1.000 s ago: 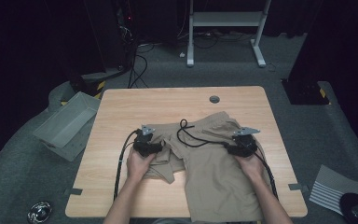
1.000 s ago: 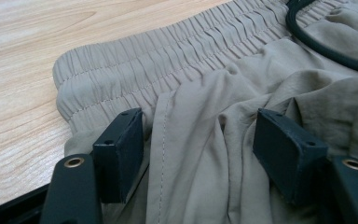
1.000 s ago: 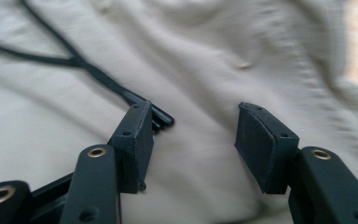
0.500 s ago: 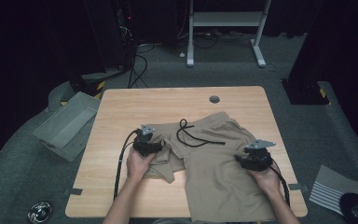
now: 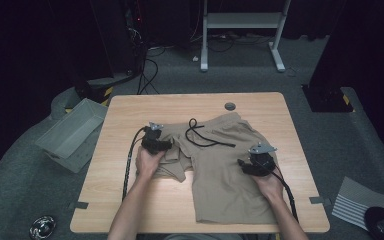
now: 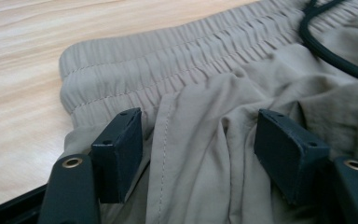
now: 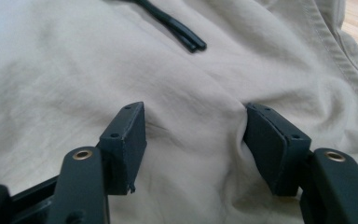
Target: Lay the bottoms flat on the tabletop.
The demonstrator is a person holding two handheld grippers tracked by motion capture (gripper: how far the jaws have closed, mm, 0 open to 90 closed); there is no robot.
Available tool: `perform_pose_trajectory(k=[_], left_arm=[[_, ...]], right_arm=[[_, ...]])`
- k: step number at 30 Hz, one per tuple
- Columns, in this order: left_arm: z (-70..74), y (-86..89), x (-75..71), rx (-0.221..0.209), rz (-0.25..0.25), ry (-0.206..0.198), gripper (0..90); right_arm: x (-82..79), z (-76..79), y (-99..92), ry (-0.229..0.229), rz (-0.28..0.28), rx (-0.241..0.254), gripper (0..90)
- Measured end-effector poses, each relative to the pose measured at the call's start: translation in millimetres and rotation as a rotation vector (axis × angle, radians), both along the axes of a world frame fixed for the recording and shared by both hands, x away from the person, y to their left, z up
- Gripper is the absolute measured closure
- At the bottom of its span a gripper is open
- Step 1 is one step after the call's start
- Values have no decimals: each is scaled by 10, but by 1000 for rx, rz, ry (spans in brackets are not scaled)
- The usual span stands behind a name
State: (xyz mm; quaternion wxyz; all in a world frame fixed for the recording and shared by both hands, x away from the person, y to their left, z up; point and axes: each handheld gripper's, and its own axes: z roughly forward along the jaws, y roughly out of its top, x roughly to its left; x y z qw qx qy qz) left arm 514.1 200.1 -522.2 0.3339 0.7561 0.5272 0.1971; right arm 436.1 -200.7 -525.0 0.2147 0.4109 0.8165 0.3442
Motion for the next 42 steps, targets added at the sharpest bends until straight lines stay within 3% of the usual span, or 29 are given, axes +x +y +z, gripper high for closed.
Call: perform_pose_trajectory(k=[3,6,7,11,13,16,20,22,24,26,28,30,35,37,42], left_arm=[[73,50,35,-41,20,40,358],[178,93,-103,-113,11,11,364],[218,103,-178,-115,4,-3,367],[300,155,-501,-88,-13,-2,374],[252,167,-667,-84,-32,13,375],[137,154,-826,-26,-51,21,399],[35,119,-732,17,-38,8,437],[42,81,-588,64,-36,-13,429],[66,57,-402,106,-18,-4,395],[73,58,-226,78,17,33,365],[64,78,-150,36,36,49,349],[78,83,-193,28,45,54,351],[174,82,-593,-8,-8,-41,363],[170,111,-702,-36,-18,-45,362],[65,106,-734,-18,-20,-3,424]], right_arm=[[70,0,-6,27,-47,24,365],[63,-1,18,6,-55,6,357],[55,0,24,-1,-55,-2,357],[46,0,32,-11,-51,-12,358],[42,0,34,-11,-51,-13,358],[39,-1,37,-14,-50,-14,358],[38,-1,37,-13,-48,-14,358],[37,-1,37,-13,-49,-14,358],[34,-1,34,-13,-50,-14,358],[37,-1,30,-11,-51,-12,358],[40,-1,25,-8,-55,-9,357],[37,0,21,-2,-63,-4,357],[37,0,15,0,-62,-2,357],[36,0,17,-1,-62,-3,357],[26,-1,17,-4,-63,-4,357]])
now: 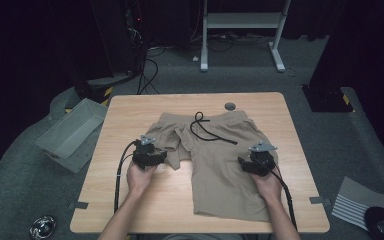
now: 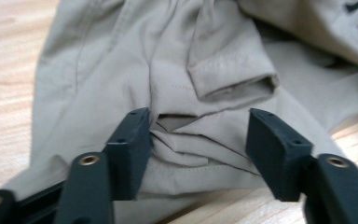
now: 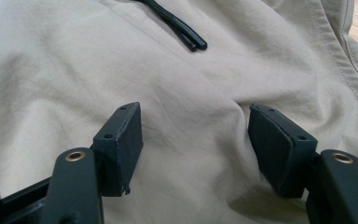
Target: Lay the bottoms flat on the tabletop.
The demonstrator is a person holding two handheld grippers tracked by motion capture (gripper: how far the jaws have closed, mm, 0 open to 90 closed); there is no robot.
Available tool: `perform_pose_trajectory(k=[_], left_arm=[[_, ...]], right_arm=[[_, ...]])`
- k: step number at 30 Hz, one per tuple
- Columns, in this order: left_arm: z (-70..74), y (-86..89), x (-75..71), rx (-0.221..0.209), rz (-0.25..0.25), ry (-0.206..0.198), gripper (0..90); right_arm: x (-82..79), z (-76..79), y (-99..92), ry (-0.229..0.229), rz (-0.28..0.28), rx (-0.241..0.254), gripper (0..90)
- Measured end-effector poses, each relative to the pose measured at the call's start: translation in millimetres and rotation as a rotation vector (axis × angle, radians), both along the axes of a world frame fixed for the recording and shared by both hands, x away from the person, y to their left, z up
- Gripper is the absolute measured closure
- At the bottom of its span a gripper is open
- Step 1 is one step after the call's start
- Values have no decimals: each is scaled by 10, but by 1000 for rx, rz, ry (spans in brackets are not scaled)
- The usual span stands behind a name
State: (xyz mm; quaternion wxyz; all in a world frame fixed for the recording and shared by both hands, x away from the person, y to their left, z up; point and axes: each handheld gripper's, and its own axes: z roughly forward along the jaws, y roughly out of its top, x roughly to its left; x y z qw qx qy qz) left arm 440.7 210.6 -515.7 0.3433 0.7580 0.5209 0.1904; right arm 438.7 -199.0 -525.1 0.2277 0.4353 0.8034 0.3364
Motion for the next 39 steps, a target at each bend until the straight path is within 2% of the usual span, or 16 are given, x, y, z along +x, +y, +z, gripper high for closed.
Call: perform_pose_trajectory(k=[2,4,6,7,15,20,23,26,28,31,33,36,39], left_arm=[[-22,-8,27,6,-11,4,513],[-15,9,50,22,-14,3,688],[19,49,35,16,-12,-6,863],[36,67,20,16,-19,-9,892],[188,98,-218,18,-79,-89,898],[276,159,-364,-21,-88,-126,897],[290,189,-439,-20,-102,-123,897],[202,177,-461,8,-117,-82,897],[114,151,-417,40,-120,-49,896],[22,140,-290,22,-95,-24,897],[-36,121,-179,28,-78,1,897],[-40,110,13,-12,-40,12,894],[-16,34,225,17,-17,24,893]], right_arm=[[-7,0,1,-1,0,-2,358],[-11,0,1,-2,-1,-3,357],[-10,0,-1,0,0,-1,358],[-10,0,-1,0,0,-1,358],[-8,0,-5,3,2,3,357],[-9,0,-7,5,1,4,357],[-9,0,-8,5,1,4,357],[-8,0,-8,5,1,5,357],[-9,0,-7,6,0,5,357],[-8,0,-8,8,-2,6,356],[-7,0,-8,8,-2,6,356],[2,0,-15,12,-5,10,356],[5,0,-17,16,-24,14,355]])
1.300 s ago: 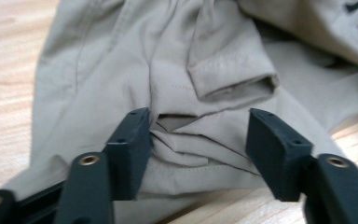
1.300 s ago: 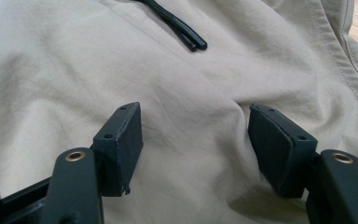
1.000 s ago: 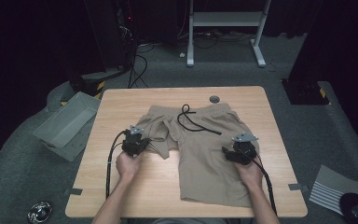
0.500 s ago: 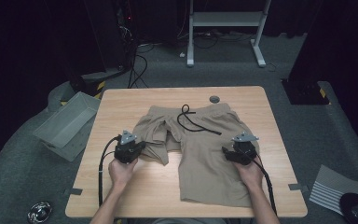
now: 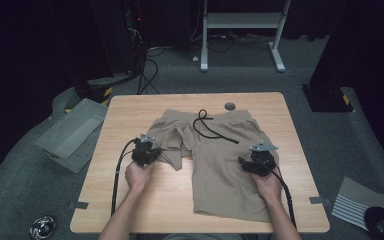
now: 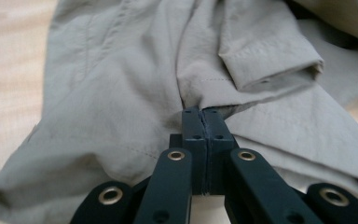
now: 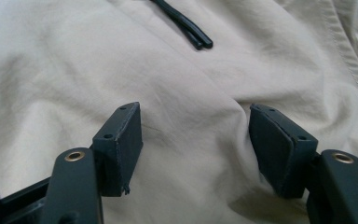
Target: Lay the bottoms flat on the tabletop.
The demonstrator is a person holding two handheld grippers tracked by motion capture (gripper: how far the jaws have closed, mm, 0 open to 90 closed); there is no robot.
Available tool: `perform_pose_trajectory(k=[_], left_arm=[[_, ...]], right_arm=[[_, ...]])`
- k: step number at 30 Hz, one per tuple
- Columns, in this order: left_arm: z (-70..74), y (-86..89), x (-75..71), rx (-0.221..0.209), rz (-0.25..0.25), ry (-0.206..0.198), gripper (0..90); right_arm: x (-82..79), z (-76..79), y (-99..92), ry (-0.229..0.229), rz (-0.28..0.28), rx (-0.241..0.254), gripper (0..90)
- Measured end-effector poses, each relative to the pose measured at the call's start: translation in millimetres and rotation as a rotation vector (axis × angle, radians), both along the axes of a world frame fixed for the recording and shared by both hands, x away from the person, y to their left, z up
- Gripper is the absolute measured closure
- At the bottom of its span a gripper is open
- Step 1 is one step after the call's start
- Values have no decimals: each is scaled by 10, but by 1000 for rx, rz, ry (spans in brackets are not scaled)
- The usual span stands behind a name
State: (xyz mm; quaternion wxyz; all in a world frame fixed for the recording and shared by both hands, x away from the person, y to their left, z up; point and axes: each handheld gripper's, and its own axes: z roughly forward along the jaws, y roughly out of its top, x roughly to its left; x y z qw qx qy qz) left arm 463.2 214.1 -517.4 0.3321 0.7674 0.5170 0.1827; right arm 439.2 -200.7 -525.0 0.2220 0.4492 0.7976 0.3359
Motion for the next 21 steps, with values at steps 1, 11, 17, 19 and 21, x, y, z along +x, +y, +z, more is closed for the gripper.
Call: perform_pose_trajectory(k=[1,11,17,19,21], left_arm=[[14,-26,64,9,2,11,893],[298,-19,-318,-46,-127,-88,898],[304,-17,-636,-18,-199,-79,897],[218,-57,-720,1,-226,-56,895],[125,-109,-763,24,-254,-22,893]], right_arm=[[4,0,-3,-1,-3,1,355],[-5,0,1,-9,-9,-9,353],[-7,-1,-1,-8,-9,-7,353],[-6,-1,-1,-8,-9,-7,353],[-6,-1,-1,-8,-9,-6,353]])
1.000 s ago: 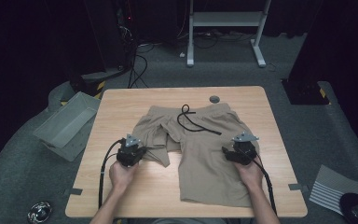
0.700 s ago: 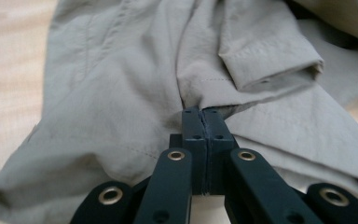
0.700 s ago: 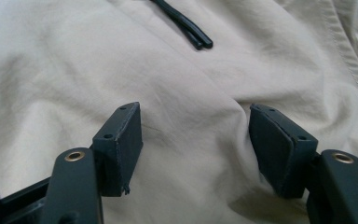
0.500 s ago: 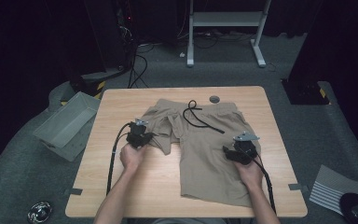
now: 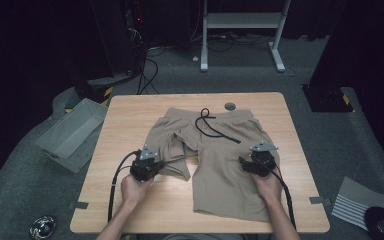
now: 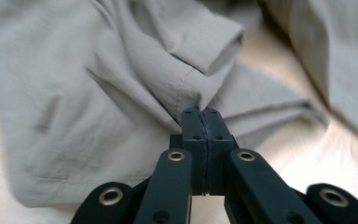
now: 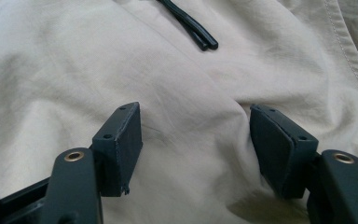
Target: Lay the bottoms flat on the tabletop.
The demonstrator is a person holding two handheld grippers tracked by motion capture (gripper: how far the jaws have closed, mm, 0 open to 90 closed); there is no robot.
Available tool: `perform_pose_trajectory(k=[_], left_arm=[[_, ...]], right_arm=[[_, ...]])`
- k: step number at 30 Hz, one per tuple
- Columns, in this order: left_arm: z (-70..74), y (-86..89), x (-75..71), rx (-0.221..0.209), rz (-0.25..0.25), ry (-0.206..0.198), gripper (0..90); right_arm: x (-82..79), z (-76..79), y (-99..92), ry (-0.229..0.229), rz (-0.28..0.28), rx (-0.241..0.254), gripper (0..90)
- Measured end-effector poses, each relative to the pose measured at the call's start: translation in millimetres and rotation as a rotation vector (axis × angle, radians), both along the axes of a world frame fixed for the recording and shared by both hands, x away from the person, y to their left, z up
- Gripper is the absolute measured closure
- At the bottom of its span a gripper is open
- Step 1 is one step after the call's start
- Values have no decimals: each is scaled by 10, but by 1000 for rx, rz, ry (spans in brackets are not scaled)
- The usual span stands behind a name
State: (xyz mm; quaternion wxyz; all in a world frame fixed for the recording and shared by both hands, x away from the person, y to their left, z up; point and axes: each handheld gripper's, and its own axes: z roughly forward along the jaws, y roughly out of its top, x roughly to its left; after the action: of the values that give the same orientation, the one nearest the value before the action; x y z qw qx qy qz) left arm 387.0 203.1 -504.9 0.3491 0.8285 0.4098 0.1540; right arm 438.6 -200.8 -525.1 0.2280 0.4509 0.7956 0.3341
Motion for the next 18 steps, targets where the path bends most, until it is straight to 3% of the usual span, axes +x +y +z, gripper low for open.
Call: perform_pose_trajectory(k=[3,6,8,10,13,15,16,18], left_arm=[[-10,-22,-24,-12,-8,-2,864],[90,18,-23,-41,39,-50,717],[145,37,-18,0,76,-100,672],[165,66,16,2,109,-109,638],[127,99,135,29,169,-102,597],[61,119,222,46,198,-74,598],[15,134,264,45,204,-42,623],[-83,142,293,53,178,15,760]], right_arm=[[2,-1,-2,1,1,2,353],[2,-1,-2,1,1,2,353],[2,-1,-2,2,0,5,353],[2,-1,-2,1,1,3,353],[3,-1,-3,3,0,6,353],[3,-1,-3,2,0,5,353],[3,-1,-3,3,0,5,353],[3,0,-4,4,0,6,353]])
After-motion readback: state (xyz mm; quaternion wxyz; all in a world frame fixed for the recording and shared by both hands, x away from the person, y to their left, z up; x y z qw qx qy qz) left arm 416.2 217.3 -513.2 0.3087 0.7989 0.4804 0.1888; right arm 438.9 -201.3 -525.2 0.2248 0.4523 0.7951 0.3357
